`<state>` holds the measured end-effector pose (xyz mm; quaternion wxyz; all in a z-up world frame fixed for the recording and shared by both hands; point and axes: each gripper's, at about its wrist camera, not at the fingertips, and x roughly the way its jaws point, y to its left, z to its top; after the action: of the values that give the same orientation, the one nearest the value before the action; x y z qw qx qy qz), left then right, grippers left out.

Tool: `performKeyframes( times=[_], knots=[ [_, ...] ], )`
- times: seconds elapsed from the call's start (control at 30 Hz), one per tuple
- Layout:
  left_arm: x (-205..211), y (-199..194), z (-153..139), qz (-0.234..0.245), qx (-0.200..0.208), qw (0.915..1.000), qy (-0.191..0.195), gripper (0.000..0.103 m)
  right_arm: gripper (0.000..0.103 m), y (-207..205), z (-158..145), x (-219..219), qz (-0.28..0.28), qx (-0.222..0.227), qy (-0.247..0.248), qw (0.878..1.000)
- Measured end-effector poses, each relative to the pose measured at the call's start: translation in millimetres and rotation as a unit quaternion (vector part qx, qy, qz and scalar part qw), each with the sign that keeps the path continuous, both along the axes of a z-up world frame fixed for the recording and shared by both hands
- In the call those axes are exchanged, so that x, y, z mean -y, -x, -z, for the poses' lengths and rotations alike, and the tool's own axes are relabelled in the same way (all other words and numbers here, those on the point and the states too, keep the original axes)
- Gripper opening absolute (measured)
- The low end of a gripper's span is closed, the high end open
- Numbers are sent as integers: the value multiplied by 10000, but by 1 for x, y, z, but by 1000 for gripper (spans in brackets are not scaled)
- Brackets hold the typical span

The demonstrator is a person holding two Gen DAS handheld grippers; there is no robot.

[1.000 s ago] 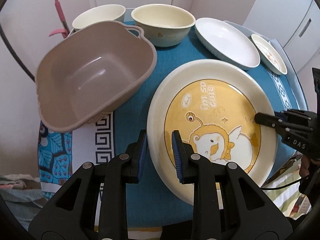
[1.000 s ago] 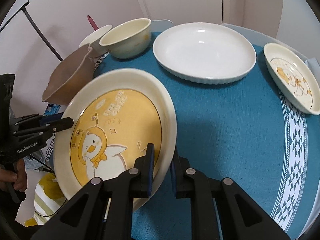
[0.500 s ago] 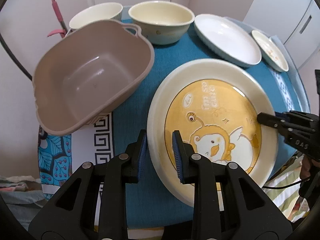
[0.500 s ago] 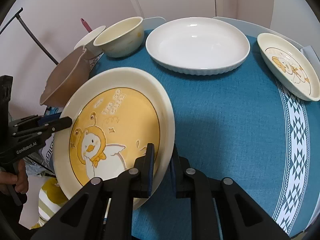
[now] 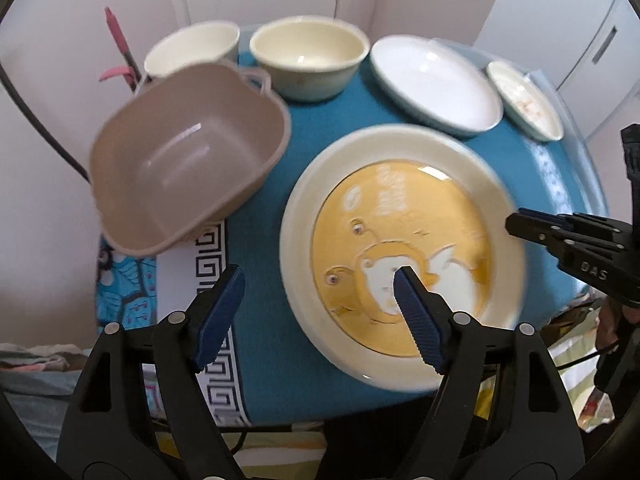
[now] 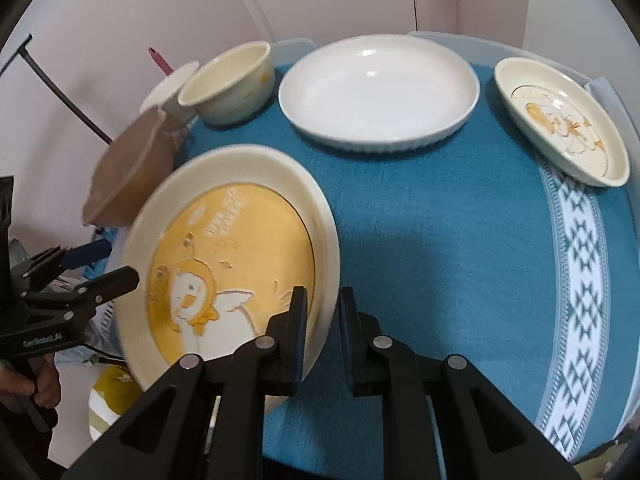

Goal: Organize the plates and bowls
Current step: 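Open the left tool while the right tool lowers the yellow plate and releases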

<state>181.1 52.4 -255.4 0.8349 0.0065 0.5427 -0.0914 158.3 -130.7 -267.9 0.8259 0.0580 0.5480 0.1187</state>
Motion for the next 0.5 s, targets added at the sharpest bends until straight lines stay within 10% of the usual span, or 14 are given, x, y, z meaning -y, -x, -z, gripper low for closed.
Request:
performKeyframes(
  times=[0.2,0.23,0.3,0.33,0.5],
  knots=[
    [15,5,-62,151,584,9980,208,78,18,4,-59,11,87,478,51,9988],
    [18,3,-74,143,742,9968,266,88,24,5,-67,11,101,578,80,9982],
    [22,-3,-91,82,1032,9940,347,103,87,1,-84,19,121,778,124,9968],
    [23,-8,-98,49,1173,9923,398,103,100,-4,-94,22,135,895,136,9958],
    [38,-38,-111,-46,1195,9900,748,103,103,-22,-130,49,46,1343,103,9909]
  ],
)
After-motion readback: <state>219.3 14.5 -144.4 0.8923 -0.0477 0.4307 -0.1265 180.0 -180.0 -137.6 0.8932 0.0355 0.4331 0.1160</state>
